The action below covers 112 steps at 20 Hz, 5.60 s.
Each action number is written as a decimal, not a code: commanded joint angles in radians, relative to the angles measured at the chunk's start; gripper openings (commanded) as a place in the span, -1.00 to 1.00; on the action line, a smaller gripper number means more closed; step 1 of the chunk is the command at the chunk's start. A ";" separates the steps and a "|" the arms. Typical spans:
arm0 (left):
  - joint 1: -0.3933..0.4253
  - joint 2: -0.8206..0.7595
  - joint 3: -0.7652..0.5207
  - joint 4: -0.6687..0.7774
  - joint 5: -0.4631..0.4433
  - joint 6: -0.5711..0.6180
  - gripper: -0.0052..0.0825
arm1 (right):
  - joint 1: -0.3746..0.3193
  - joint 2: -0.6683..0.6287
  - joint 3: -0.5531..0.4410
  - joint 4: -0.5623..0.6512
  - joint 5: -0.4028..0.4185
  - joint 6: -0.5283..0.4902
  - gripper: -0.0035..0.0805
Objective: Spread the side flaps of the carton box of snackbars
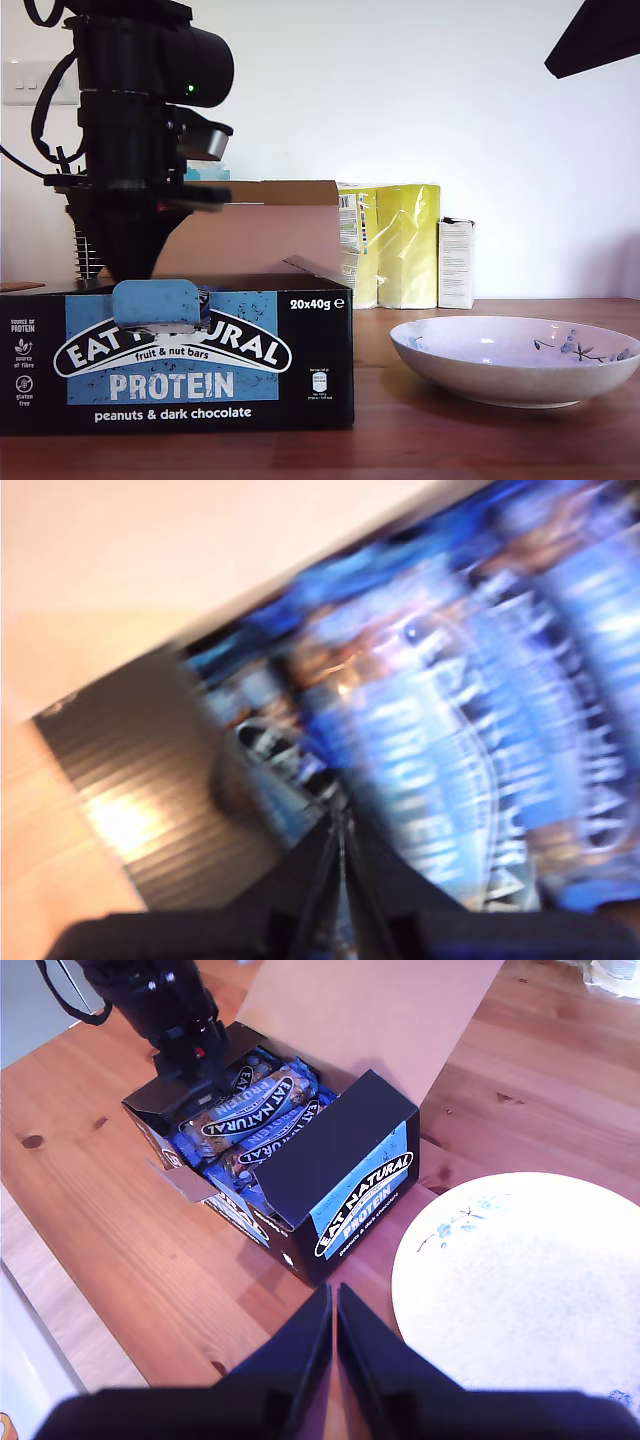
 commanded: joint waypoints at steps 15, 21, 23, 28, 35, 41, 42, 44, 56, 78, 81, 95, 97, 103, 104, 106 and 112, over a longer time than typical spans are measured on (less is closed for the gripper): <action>-0.029 0.030 0.126 -0.158 -0.145 -0.016 -0.93 | 0.004 0.006 0.010 0.010 -0.001 -0.043 -0.95; -0.029 0.030 0.127 -0.192 -0.144 -0.016 -0.93 | 0.004 0.006 0.010 0.009 -0.001 -0.043 -0.95; -0.029 0.030 0.127 -0.191 -0.142 -0.017 -0.93 | 0.004 0.006 0.010 0.007 -0.001 -0.043 -0.95; -0.029 0.030 0.127 -0.176 -0.012 -0.034 -0.93 | 0.004 0.006 0.009 0.002 -0.001 -0.043 -0.95; 0.016 0.030 0.127 -0.212 -0.018 -0.033 -0.93 | 0.005 0.006 0.010 0.003 -0.002 -0.044 -0.95; 0.023 0.030 0.125 -0.216 -0.010 -0.034 -0.93 | 0.005 0.006 0.010 0.003 -0.008 -0.044 -0.95; 0.023 0.030 0.125 -0.217 -0.013 -0.033 -0.93 | 0.005 0.006 0.010 0.002 -0.008 -0.044 -0.95; 0.023 0.030 0.125 -0.222 -0.031 -0.026 -0.93 | 0.005 0.006 0.010 0.002 -0.008 -0.044 -0.95; 0.023 0.006 0.126 -0.277 -0.186 -0.025 -0.93 | 0.005 0.006 0.010 0.001 -0.018 -0.044 -0.95; 0.084 0.005 0.126 -0.319 -0.320 -0.034 -0.93 | 0.005 0.006 0.010 -0.013 -0.019 -0.047 -0.95; 0.103 0.005 0.126 -0.301 -0.305 -0.034 -0.93 | 0.005 0.006 0.010 -0.013 -0.019 -0.050 -0.95; 0.202 0.005 0.114 -0.227 -0.191 0.019 -0.93 | 0.004 0.006 0.010 -0.013 -0.018 -0.059 -0.95; 0.221 0.005 0.096 -0.211 -0.185 0.027 -0.93 | 0.004 0.006 0.010 -0.013 -0.018 -0.059 -0.95; 0.237 0.005 -0.035 -0.124 -0.146 0.053 -0.93 | 0.004 0.006 0.010 -0.013 -0.018 -0.062 -0.95; 0.237 0.005 -0.048 -0.112 -0.135 0.054 -0.93 | 0.004 0.006 0.010 -0.013 -0.018 -0.062 -0.95; 0.236 0.005 -0.055 -0.093 -0.130 0.064 -0.93 | 0.004 0.006 0.010 -0.013 -0.018 -0.063 -0.95; 0.216 -0.062 -0.052 -0.022 -0.106 0.105 -0.93 | 0.004 0.006 0.010 -0.013 -0.018 -0.064 -0.95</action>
